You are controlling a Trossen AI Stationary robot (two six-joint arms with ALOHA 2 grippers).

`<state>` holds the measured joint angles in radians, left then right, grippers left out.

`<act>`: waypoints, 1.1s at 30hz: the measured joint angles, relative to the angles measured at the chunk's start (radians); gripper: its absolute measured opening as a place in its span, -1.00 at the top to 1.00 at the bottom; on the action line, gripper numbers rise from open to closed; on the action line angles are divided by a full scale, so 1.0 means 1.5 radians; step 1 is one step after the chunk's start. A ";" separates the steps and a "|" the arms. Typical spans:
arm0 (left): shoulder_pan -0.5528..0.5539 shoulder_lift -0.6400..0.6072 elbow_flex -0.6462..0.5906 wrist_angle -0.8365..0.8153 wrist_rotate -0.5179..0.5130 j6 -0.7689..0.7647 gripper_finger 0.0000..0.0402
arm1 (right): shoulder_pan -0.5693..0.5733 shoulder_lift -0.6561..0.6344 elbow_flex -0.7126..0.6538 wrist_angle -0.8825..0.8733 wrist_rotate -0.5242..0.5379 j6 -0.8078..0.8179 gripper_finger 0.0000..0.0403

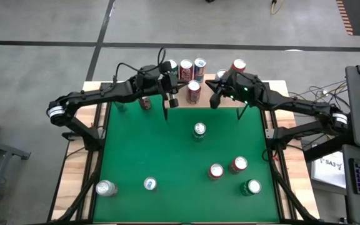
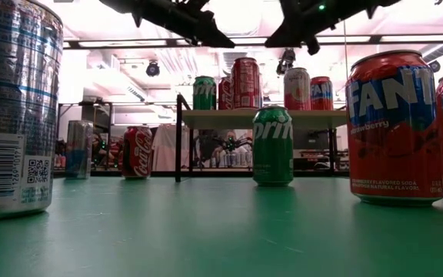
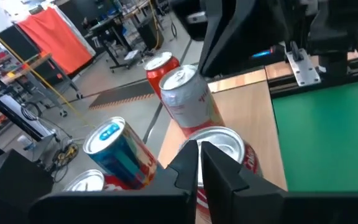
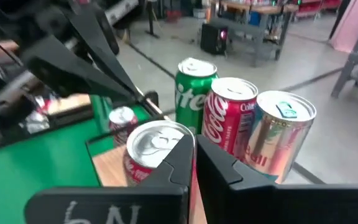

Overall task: Place canned beverage on shelf
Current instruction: Put the bottom red soda can aligned with the red soda can on the shelf

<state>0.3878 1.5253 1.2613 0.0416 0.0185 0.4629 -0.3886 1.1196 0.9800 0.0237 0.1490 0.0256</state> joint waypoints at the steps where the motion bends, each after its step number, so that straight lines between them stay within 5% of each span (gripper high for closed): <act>1: 0.001 0.000 0.000 0.002 0.000 0.002 0.99 | -0.001 0.015 0.019 -0.019 0.000 -0.011 0.96; 12: 0.007 0.024 0.000 0.019 0.000 0.017 1.00 | -0.002 0.134 0.172 -0.202 0.001 -0.030 0.96; 33: 0.002 0.026 -0.008 -0.013 -0.007 -0.025 1.00 | -0.002 0.145 0.180 -0.211 0.000 -0.038 0.96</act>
<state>0.3909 1.5639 1.2488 0.0223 0.0083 0.4253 -0.3908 1.3376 1.2495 -0.2924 0.1497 -0.0315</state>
